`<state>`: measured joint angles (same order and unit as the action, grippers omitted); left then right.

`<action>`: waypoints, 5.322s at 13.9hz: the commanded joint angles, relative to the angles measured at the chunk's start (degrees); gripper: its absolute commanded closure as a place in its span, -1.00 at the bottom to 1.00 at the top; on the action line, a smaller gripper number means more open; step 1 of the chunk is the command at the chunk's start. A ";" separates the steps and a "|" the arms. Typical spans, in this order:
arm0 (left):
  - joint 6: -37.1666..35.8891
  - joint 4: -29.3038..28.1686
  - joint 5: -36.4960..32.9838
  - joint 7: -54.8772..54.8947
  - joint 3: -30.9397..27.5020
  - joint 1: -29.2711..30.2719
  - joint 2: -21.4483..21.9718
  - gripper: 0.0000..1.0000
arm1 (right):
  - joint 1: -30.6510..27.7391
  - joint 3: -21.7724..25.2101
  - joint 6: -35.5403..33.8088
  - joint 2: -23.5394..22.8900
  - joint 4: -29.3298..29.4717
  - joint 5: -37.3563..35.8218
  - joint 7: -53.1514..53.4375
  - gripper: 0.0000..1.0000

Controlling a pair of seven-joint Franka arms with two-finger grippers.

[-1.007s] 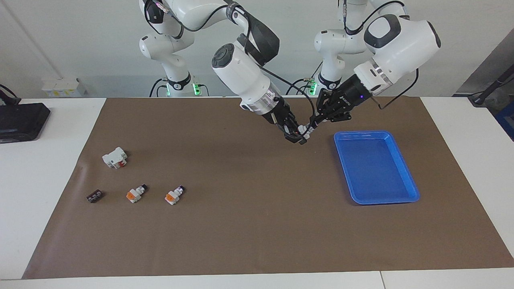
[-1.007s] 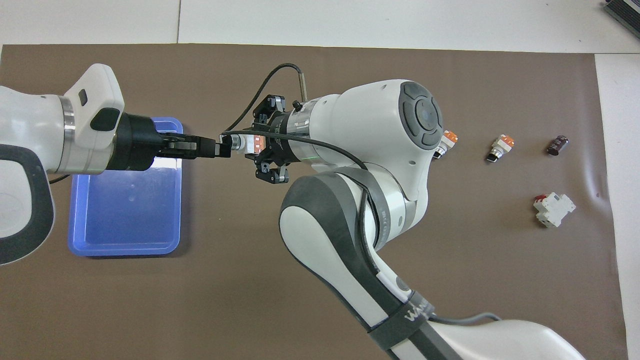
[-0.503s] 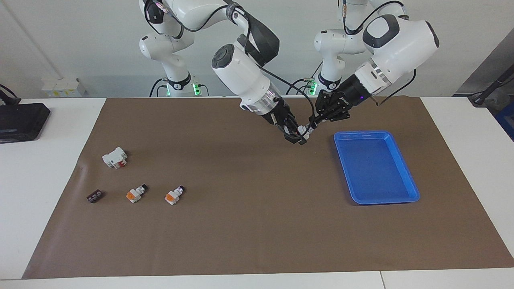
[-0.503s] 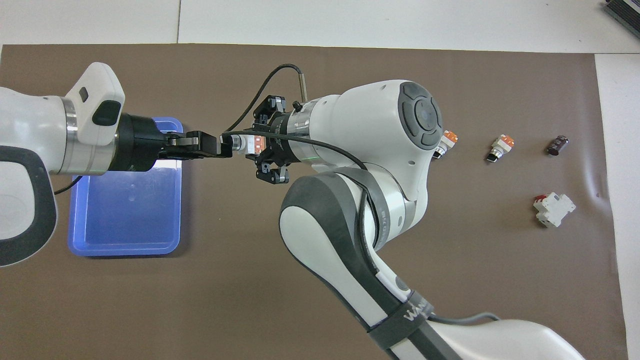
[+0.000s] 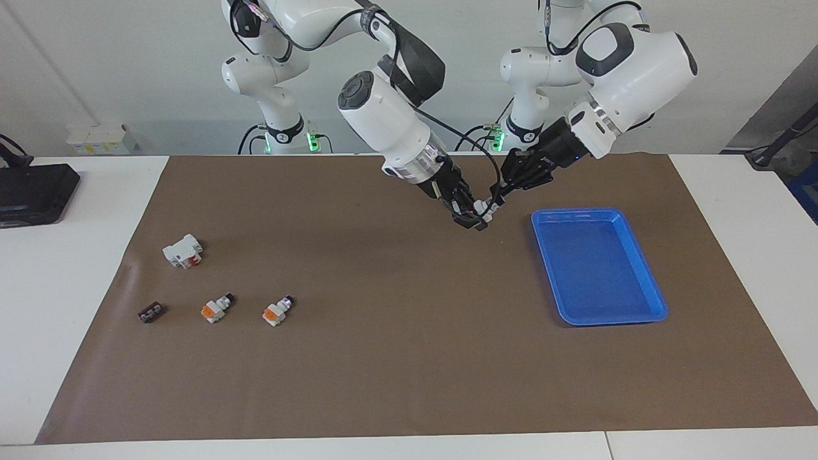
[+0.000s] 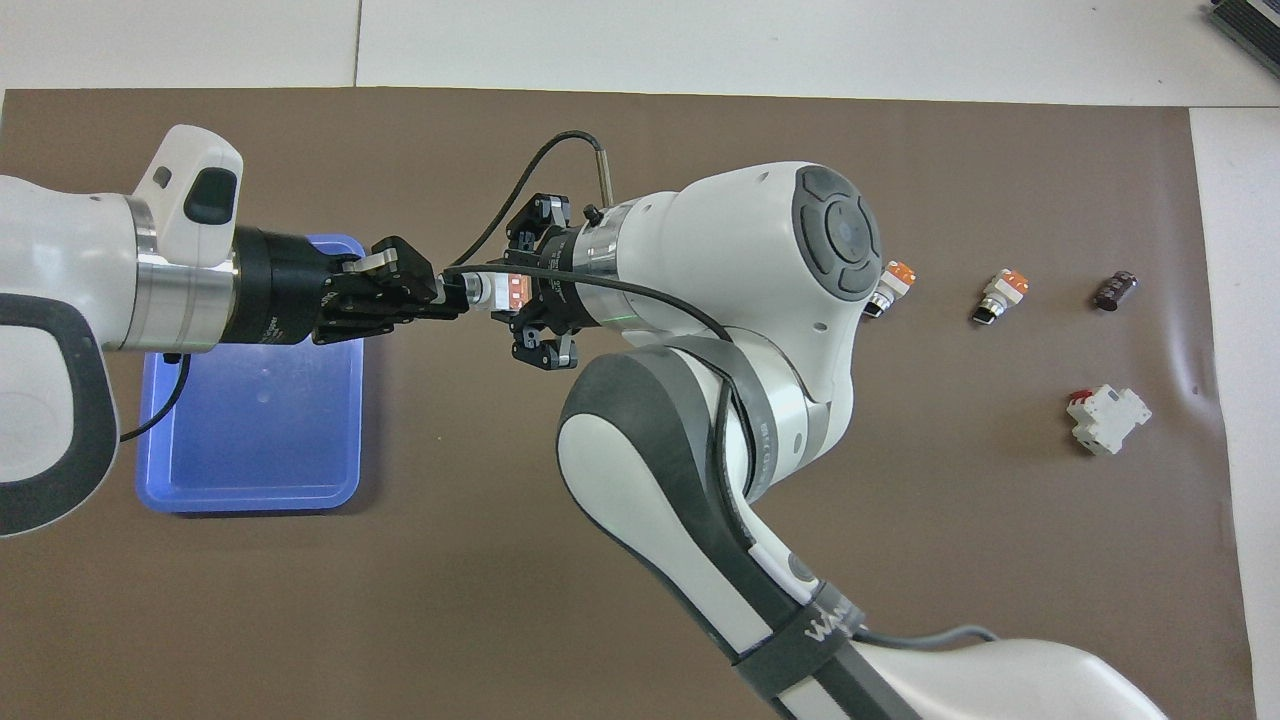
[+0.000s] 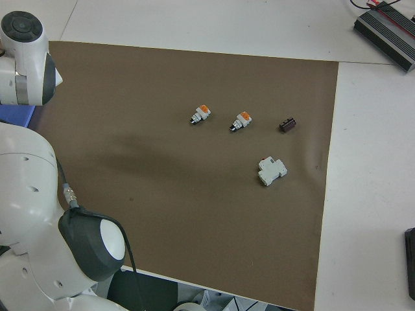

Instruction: Turn and place switch with both arms

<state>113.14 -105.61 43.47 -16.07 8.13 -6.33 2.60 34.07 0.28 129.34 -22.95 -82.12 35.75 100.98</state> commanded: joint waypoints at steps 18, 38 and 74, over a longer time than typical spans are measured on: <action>8.85 -4.34 0.21 -52.64 -0.83 1.15 1.53 1.00 | -0.14 -0.81 -0.67 0.71 -0.32 -0.77 -0.70 1.00; 9.73 -3.90 0.21 -54.51 -0.74 1.15 1.44 1.00 | -0.23 -0.72 -2.86 1.15 -0.32 -0.86 -0.52 -1.00; 15.53 -17.69 -31.59 13.15 -0.92 20.31 0.39 1.00 | -22.62 -0.20 -22.90 18.55 -7.79 -39.70 -75.40 -1.00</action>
<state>126.26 -120.68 14.09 -6.86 6.66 12.99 2.21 13.67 0.83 107.17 -6.74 -87.90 -0.57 26.44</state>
